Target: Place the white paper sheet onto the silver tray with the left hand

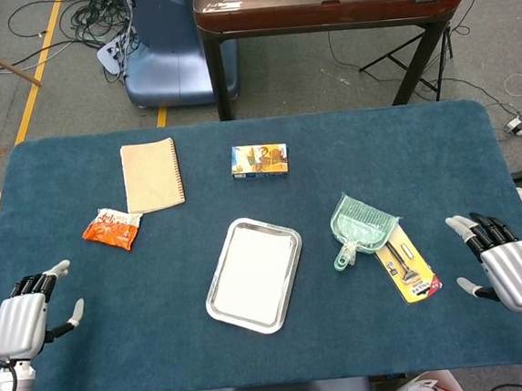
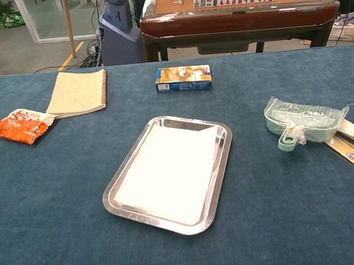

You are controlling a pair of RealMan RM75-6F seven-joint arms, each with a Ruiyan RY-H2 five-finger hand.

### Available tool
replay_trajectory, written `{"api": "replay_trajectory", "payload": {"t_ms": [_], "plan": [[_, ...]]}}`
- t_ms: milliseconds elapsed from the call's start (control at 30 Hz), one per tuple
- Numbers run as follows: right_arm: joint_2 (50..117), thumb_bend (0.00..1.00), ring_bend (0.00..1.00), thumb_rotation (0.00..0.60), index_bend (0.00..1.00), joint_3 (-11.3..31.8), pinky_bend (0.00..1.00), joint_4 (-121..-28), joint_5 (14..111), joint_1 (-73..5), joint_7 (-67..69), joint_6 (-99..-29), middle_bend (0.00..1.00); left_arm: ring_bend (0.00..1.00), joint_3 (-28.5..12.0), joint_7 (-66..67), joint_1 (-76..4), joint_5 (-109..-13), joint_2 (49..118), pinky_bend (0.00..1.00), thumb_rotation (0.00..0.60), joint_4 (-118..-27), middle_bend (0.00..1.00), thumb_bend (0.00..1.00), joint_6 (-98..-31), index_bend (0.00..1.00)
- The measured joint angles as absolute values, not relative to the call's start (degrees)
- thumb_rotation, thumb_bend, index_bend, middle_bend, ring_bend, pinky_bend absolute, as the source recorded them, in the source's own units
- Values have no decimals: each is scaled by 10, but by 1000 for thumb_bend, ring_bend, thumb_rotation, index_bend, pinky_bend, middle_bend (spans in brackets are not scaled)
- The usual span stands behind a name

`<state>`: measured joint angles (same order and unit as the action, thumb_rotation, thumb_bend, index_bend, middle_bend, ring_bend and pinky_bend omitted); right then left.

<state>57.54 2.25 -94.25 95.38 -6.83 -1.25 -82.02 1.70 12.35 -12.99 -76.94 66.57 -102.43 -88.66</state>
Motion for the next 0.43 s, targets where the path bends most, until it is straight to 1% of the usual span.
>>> {"api": "replay_trajectory", "payload": {"t_ms": [233, 433], "plan": [[580, 115, 91, 600, 131, 18, 171, -949, 961, -77, -23, -817, 164, 235, 15, 132, -115, -790, 665, 159, 361, -1031, 273, 332, -892, 174], [584, 115, 90, 600, 131, 17, 171, -952, 954, -74, -31, -825, 164, 235, 10, 136, -106, -798, 669, 156, 362, -1029, 272, 332, -890, 174]]}}
